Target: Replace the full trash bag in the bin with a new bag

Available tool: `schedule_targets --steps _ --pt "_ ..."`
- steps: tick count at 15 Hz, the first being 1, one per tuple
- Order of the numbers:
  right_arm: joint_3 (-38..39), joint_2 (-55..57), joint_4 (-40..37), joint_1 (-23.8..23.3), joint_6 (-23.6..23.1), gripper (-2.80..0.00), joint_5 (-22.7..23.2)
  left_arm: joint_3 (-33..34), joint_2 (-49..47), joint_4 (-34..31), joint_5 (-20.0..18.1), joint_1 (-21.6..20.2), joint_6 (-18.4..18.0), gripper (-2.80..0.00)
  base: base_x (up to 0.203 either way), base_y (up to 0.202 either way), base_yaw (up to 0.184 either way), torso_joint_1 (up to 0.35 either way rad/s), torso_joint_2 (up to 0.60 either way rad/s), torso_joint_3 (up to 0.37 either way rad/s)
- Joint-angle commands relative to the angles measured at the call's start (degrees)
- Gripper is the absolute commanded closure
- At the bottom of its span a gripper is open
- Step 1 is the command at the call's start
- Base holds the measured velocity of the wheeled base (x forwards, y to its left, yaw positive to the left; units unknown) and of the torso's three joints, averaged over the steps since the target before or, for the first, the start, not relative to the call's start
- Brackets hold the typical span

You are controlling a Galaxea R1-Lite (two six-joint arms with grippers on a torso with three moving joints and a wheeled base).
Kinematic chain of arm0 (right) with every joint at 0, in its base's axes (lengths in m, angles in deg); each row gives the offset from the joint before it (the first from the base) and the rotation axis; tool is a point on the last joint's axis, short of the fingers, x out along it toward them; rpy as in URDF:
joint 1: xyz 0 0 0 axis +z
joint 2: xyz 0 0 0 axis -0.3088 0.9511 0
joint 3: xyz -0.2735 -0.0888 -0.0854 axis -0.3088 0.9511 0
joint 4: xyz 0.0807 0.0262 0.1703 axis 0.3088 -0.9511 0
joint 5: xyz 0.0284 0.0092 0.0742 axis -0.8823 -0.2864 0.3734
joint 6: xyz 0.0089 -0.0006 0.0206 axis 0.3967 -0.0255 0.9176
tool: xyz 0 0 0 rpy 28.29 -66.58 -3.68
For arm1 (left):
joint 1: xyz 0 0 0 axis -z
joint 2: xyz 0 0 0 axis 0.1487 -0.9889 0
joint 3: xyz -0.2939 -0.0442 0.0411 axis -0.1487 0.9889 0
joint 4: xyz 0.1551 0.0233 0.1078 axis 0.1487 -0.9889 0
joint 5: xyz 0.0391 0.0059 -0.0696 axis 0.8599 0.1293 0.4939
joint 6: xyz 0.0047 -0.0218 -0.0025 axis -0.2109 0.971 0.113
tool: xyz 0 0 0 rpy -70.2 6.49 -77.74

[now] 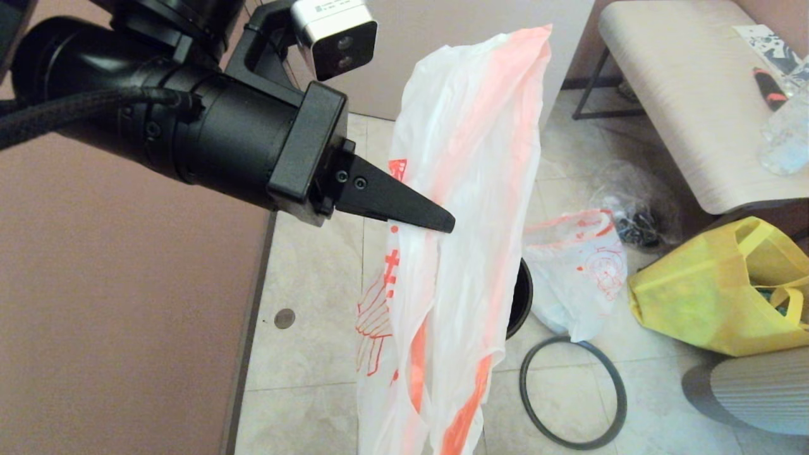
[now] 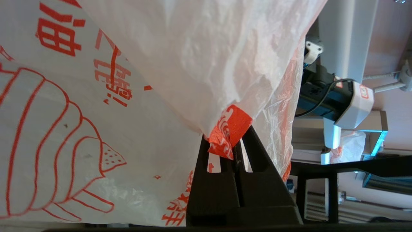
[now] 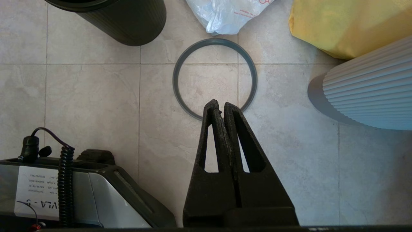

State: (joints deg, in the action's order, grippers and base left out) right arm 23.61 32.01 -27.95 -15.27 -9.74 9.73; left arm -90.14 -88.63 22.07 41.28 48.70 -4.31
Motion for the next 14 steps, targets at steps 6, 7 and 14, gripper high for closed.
schedule_targets --steps 6,7,14 --pt "0.1 -2.2 0.1 -0.7 -0.6 0.0 0.0 2.7 -10.6 8.8 -2.1 -3.0 -2.2 0.0 0.0 0.0 0.0 0.0 0.0 0.0" --pt "0.0 -3.8 0.2 -1.2 -1.1 0.0 0.0 3.9 -12.8 12.5 -3.1 -3.9 -2.5 0.0 0.0 0.0 0.0 0.0 0.0 0.0" --pt "-16.6 20.1 8.7 -0.1 5.6 0.0 6.5 9.0 -16.3 25.2 -4.3 -6.6 -2.3 0.0 0.0 0.0 0.0 0.0 0.0 0.0"
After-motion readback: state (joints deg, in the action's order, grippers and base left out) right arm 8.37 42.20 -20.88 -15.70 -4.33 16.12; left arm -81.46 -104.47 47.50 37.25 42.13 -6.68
